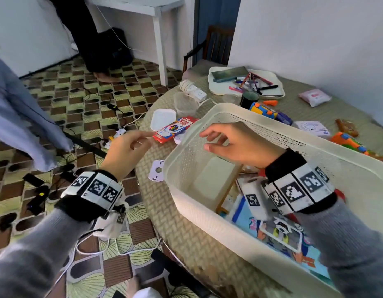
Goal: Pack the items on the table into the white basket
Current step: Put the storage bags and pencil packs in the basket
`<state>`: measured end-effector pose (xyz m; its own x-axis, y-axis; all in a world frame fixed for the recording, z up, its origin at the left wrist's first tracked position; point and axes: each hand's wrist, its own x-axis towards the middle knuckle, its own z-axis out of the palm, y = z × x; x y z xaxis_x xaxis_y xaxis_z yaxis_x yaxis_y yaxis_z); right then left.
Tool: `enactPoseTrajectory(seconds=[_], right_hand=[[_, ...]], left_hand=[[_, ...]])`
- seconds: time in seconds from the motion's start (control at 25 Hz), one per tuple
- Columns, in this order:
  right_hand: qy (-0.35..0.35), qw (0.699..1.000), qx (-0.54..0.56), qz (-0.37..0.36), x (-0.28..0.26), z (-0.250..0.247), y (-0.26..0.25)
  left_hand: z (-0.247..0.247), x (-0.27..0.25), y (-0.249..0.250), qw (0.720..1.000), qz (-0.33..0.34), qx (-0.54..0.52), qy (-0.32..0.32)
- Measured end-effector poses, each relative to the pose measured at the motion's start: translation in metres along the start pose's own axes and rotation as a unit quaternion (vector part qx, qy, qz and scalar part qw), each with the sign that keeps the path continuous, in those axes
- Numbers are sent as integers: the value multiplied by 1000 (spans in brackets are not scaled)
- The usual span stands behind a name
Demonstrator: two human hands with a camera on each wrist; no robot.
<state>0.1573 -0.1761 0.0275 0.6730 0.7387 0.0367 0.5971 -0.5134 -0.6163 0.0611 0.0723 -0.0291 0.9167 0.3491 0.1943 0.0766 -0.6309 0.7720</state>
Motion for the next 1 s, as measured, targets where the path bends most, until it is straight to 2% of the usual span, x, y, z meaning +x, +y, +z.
enactPoseTrajectory(seconds=[0.12, 0.32, 0.48, 0.72, 1.0], right_hand=[[39, 999, -1, -10, 45, 12, -31], [63, 997, -7, 40, 114, 53, -84], [106, 991, 16, 85, 141, 102, -110], [77, 973, 100, 194, 158, 212, -90], [14, 957, 144, 251, 150, 271, -60]], left_hand=[[-26, 12, -24, 1000, -16, -9, 3], [-82, 32, -73, 999, -28, -25, -7], [-110, 37, -113, 997, -51, -35, -38], [-128, 32, -178, 990, -89, -38, -102], [-113, 33, -231, 976, -113, -27, -186]])
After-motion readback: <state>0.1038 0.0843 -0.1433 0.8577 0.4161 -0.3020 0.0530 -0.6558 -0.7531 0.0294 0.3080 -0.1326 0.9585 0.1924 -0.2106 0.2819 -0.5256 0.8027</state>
